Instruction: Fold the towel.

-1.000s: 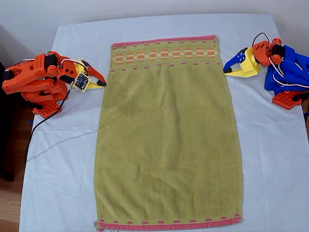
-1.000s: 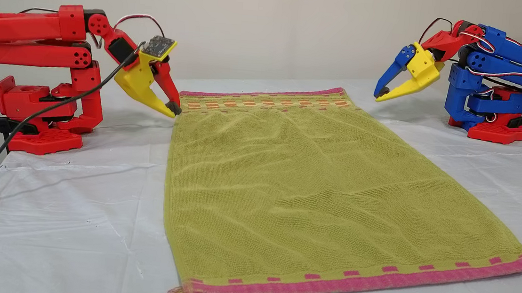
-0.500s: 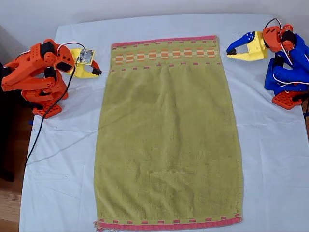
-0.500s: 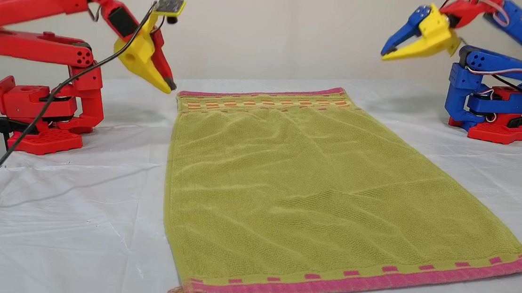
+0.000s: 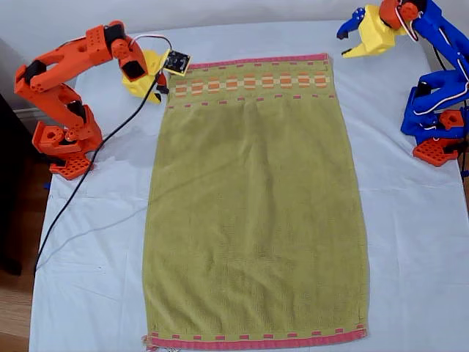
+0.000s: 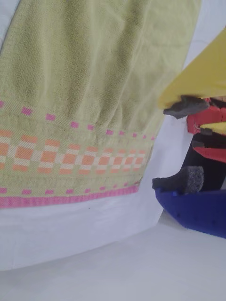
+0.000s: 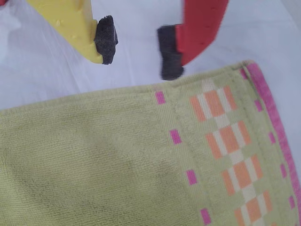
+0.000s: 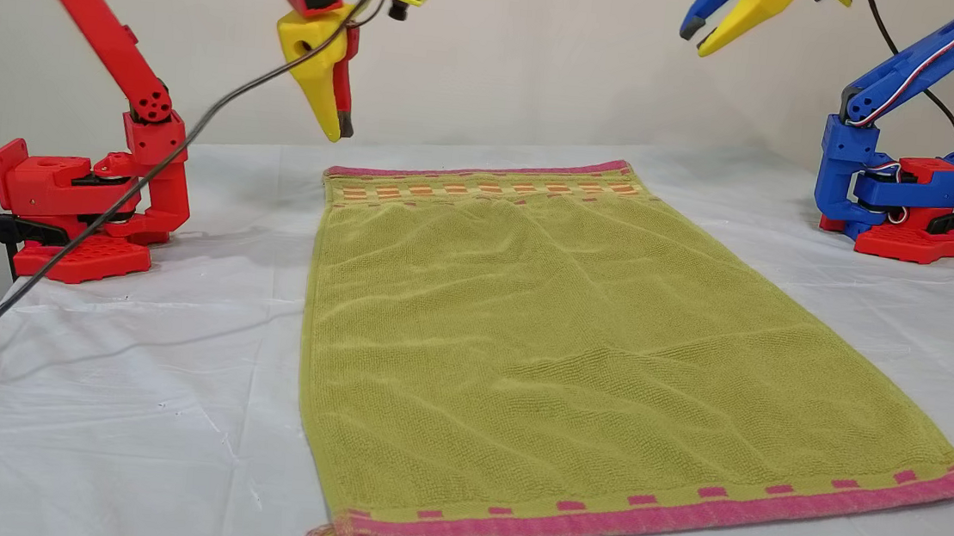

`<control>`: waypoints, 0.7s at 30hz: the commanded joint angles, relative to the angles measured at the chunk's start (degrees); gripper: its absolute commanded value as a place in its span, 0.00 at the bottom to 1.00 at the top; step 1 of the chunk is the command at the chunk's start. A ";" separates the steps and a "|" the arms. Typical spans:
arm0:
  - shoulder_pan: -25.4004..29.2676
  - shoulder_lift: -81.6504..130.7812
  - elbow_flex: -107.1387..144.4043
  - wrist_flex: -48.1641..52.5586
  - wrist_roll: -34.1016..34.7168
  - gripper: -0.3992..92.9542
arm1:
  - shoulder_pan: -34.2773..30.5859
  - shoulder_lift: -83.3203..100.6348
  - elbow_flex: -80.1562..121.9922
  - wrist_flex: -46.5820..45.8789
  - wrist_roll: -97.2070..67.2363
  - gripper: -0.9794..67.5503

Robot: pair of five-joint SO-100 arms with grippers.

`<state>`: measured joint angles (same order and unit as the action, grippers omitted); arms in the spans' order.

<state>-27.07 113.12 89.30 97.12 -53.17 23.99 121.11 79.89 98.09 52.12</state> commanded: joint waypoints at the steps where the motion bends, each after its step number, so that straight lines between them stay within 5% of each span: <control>1: -4.39 -5.98 -14.77 5.01 -2.81 0.33 | 2.29 -3.25 -8.00 0.53 2.37 0.38; 4: -7.47 -13.01 -23.29 10.90 -6.42 0.31 | 1.49 -11.69 -16.26 5.01 3.96 0.37; 8: -7.38 -19.69 -34.19 12.30 0.79 0.57 | -2.81 -20.57 -22.85 4.92 -2.46 0.46; 13: -9.14 -23.03 -41.22 13.54 0.97 0.70 | -2.72 -23.03 -20.92 5.01 -3.96 0.47; 16: -9.93 -23.38 -40.78 11.95 2.29 0.77 | -2.37 -22.68 -17.49 4.31 -3.34 0.69; 21: -11.78 -23.64 -38.14 9.67 1.85 0.76 | -0.26 -21.36 -18.81 3.52 0.00 0.78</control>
<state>-36.30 87.89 53.88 108.54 -50.89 22.85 96.59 66.01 100.63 51.24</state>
